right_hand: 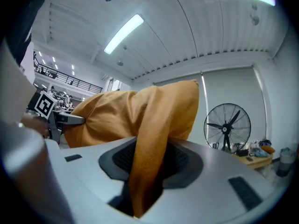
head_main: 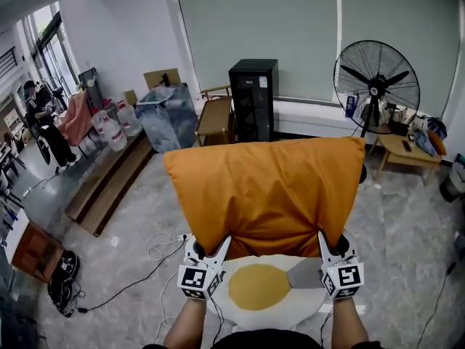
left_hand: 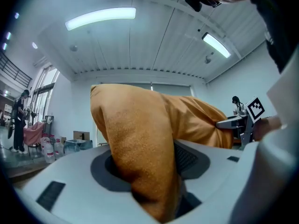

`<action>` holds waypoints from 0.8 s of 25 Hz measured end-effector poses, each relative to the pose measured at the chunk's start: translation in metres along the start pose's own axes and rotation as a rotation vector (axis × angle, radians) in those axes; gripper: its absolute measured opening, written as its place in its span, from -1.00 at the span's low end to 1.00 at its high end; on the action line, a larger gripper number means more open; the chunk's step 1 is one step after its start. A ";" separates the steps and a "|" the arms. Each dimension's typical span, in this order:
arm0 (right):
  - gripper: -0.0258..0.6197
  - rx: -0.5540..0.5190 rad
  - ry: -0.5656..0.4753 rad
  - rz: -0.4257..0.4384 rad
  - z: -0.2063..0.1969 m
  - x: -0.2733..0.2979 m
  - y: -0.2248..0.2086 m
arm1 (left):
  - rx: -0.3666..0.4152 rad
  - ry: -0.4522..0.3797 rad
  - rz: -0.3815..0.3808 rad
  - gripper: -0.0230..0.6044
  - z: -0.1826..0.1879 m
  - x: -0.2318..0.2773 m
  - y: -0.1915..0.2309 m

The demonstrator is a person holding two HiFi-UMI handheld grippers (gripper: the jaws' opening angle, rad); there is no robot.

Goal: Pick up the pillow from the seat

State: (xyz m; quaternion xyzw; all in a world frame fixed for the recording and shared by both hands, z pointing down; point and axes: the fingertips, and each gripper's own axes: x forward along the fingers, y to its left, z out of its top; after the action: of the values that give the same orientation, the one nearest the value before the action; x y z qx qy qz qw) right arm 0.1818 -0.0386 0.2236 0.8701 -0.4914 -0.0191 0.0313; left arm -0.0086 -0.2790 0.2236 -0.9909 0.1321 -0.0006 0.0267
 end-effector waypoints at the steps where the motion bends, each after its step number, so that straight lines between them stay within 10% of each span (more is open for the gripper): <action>1: -0.47 -0.001 -0.003 -0.007 0.002 0.000 -0.001 | 0.004 -0.006 -0.004 -0.08 0.003 0.001 -0.001; 20: -0.48 -0.008 -0.080 -0.049 0.045 -0.014 0.000 | 0.042 -0.077 -0.018 -0.07 0.046 -0.002 -0.004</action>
State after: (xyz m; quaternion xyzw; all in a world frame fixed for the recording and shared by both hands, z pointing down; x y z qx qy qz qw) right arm 0.1719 -0.0280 0.1788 0.8804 -0.4707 -0.0568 0.0148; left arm -0.0095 -0.2725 0.1776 -0.9905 0.1222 0.0343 0.0525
